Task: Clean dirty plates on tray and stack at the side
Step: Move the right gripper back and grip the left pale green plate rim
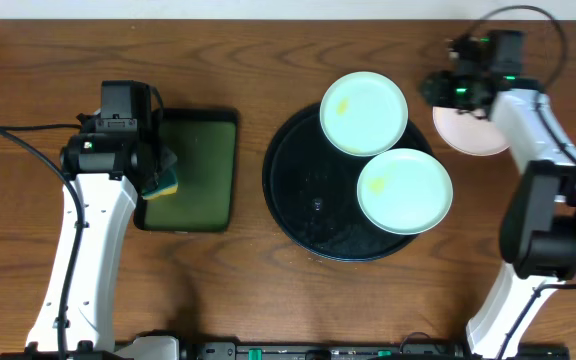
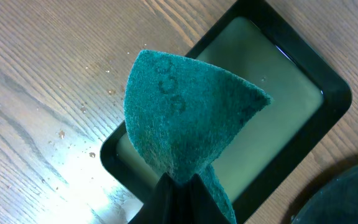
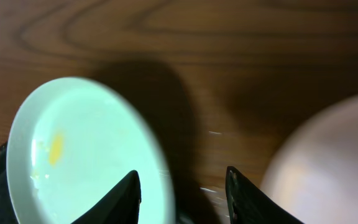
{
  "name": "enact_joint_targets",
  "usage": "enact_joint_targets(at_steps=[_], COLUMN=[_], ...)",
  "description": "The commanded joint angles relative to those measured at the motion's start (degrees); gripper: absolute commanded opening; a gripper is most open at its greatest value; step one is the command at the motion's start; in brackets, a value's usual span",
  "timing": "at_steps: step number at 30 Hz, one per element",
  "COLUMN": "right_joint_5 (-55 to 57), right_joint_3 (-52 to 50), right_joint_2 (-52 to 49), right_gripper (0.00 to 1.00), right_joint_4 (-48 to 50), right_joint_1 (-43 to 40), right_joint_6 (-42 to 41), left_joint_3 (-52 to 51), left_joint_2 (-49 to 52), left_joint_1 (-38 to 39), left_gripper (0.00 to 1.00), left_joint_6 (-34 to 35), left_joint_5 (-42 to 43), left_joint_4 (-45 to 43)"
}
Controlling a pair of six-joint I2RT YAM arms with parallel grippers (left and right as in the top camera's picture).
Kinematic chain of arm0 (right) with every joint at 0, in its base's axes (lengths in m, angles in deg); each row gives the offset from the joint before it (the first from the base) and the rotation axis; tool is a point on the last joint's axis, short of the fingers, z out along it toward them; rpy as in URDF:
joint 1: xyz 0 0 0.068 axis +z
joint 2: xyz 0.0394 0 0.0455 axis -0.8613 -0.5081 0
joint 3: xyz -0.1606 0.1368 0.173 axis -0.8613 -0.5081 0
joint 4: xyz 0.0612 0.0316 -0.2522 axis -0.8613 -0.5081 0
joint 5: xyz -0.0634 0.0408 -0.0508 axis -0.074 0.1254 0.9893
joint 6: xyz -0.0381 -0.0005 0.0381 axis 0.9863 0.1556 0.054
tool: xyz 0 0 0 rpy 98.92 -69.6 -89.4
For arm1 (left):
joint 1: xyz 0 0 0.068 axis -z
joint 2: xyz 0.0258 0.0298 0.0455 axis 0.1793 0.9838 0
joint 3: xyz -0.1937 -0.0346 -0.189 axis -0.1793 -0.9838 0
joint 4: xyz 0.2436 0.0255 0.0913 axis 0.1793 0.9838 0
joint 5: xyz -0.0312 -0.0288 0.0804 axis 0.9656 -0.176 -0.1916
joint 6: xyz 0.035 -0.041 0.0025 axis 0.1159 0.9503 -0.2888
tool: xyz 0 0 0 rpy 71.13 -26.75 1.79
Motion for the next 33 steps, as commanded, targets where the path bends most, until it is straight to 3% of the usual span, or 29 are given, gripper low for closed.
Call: enact_joint_targets(at_steps=[1,8,15,19,21,24,33], right_joint_5=[10.8,14.9,17.9,15.8,14.9,15.0,11.6], right_joint_3=[0.3,0.3,0.3,0.3,0.3,0.3,4.2], right_joint_2=[-0.7,-4.8,-4.8,-4.8,-4.8,-4.8,-1.9], right_gripper=[0.41,0.32,0.36,0.32,0.25,0.01,0.01], right_joint_4=[0.5,-1.1,-1.7,-2.6,-3.3,-3.5,-5.0], right_joint_1=[4.2,8.0,8.4,8.7,9.1,9.9,10.9], right_joint_6=[-0.3,-4.1,-4.6,-5.2,-6.7,-7.0,-5.6], left_joint_3=[-0.1,-0.1,-0.1,-0.1,-0.1,-0.1,-0.1], left_joint_2=[-0.5,-0.5,-0.5,-0.5,-0.5,-0.5,-0.5], left_joint_1=[-0.3,-0.3,-0.3,-0.3,-0.3,-0.3,-0.2], left_gripper=[0.08,0.08,0.07,0.07,0.07,0.07,0.07], left_joint_6=[-0.6,-0.6,-0.6,-0.6,-0.6,-0.6,-0.7], left_joint_5=[-0.1,-0.1,-0.1,-0.1,-0.1,-0.1,0.5], left_joint_4=[-0.2,-0.2,-0.2,-0.2,-0.2,-0.2,-0.3])
